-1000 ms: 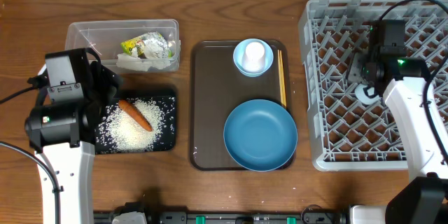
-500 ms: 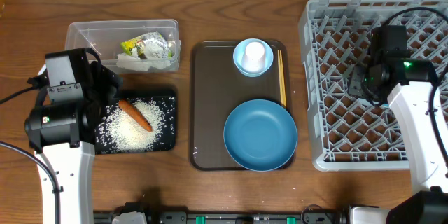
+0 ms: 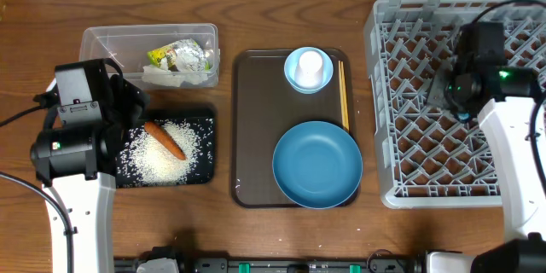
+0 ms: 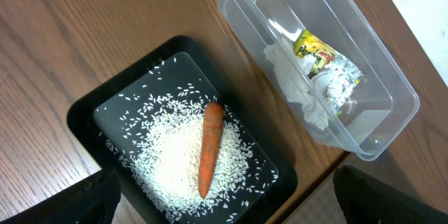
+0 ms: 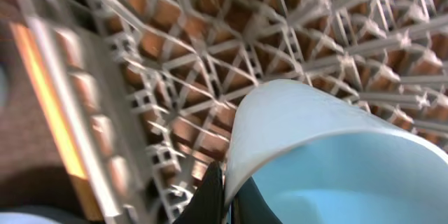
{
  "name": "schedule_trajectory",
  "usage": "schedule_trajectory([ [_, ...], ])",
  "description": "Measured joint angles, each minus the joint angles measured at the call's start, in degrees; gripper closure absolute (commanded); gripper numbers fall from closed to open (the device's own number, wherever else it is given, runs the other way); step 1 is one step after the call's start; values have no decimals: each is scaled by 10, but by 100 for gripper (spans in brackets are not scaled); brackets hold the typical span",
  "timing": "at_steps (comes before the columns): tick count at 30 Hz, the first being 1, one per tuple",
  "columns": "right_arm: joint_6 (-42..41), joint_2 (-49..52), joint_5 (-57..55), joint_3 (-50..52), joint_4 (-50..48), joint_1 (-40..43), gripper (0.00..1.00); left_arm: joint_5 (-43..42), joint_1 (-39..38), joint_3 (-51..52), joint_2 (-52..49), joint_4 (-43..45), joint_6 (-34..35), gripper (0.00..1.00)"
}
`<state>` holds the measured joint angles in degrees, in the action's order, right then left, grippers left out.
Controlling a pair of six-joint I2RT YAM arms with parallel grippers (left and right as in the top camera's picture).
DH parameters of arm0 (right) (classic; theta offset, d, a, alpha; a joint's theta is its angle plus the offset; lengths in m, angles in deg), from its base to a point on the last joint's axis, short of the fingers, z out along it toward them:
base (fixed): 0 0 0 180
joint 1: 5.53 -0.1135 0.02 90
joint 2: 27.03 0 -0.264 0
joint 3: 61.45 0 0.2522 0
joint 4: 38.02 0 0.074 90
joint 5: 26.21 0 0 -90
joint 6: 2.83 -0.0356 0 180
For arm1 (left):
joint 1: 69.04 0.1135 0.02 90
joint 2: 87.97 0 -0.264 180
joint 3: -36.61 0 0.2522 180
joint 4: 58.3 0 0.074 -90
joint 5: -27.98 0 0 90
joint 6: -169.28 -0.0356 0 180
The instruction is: Sort waste into correct bins and load items into the dishwasher rack
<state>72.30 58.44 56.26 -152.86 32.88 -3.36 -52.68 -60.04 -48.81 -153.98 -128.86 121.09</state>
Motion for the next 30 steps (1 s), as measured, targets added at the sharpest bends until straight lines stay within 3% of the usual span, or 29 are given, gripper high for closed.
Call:
schedule_trajectory([
  [12, -8, -16, 246, 6, -89, 0, 99, 0, 0, 0, 0, 0, 0, 1],
  [23, -84, -16, 281, 99, -115, 1, 99, 0, 0, 0, 0, 0, 0, 1],
  [30, -117, -51, 301, 159, -187, 23, 99, 0, 0, 0, 0, 0, 0, 1],
])
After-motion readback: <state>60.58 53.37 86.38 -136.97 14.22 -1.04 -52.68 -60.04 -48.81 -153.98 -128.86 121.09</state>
